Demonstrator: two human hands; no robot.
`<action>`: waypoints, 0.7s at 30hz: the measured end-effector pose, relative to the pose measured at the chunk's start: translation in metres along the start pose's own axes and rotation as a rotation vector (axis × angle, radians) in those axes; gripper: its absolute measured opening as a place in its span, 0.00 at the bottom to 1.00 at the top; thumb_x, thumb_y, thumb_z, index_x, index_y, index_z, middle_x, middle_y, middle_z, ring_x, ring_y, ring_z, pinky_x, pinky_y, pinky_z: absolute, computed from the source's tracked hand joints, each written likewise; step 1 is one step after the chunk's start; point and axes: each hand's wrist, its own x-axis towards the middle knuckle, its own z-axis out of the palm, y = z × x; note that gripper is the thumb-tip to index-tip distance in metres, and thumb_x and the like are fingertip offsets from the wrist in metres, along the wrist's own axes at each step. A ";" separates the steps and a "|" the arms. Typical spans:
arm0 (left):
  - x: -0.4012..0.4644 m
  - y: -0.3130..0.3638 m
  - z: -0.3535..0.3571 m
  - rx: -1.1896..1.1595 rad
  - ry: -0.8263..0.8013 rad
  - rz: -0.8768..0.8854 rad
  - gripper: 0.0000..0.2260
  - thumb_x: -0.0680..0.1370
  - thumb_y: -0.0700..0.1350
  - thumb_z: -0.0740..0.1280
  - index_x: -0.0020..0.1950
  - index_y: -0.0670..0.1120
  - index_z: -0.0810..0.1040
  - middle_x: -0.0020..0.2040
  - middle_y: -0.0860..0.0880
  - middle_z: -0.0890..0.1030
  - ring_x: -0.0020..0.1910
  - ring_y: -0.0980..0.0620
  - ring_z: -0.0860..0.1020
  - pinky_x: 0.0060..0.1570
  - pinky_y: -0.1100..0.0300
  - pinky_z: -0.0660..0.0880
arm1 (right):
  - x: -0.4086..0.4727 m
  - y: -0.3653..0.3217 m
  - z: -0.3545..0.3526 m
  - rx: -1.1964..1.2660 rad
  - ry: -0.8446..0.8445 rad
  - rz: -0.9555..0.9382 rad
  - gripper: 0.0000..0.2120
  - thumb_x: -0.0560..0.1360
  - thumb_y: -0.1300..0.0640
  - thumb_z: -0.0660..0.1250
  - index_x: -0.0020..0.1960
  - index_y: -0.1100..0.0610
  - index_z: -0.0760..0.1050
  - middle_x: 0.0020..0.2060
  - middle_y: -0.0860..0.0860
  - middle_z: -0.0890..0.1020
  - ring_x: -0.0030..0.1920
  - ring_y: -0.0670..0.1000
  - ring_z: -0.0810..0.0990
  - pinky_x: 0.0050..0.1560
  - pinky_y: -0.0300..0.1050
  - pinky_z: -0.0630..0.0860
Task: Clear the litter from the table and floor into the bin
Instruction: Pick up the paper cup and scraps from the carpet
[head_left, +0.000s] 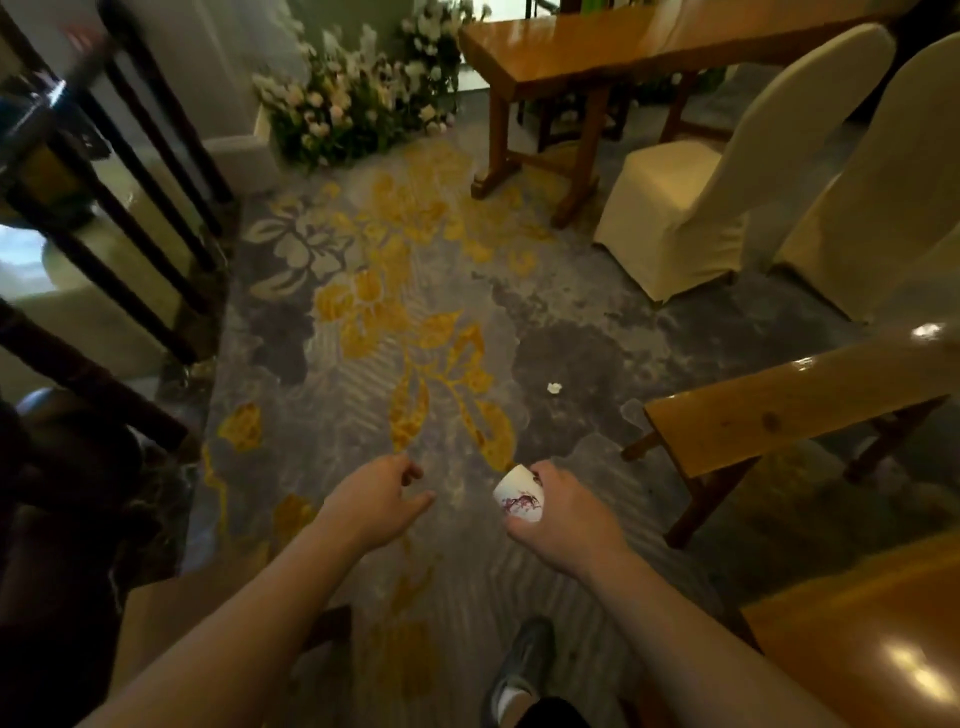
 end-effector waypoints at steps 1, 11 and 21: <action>0.024 0.011 -0.008 0.006 0.005 0.006 0.20 0.76 0.58 0.69 0.63 0.49 0.78 0.58 0.49 0.82 0.57 0.49 0.80 0.55 0.56 0.75 | 0.018 0.006 -0.014 -0.007 0.001 0.009 0.32 0.69 0.37 0.71 0.67 0.50 0.67 0.59 0.53 0.76 0.58 0.57 0.77 0.54 0.54 0.78; 0.237 0.113 -0.042 0.059 -0.103 0.140 0.20 0.75 0.59 0.67 0.61 0.49 0.77 0.56 0.47 0.81 0.55 0.46 0.80 0.52 0.51 0.78 | 0.161 0.056 -0.134 -0.021 0.043 0.197 0.32 0.67 0.37 0.72 0.65 0.51 0.67 0.58 0.54 0.77 0.58 0.58 0.77 0.50 0.54 0.77; 0.501 0.182 -0.008 0.150 -0.268 0.328 0.20 0.77 0.59 0.65 0.63 0.48 0.75 0.59 0.46 0.79 0.56 0.44 0.78 0.52 0.47 0.79 | 0.342 0.105 -0.175 0.001 0.055 0.448 0.33 0.69 0.40 0.72 0.68 0.53 0.67 0.61 0.55 0.77 0.61 0.58 0.76 0.58 0.55 0.76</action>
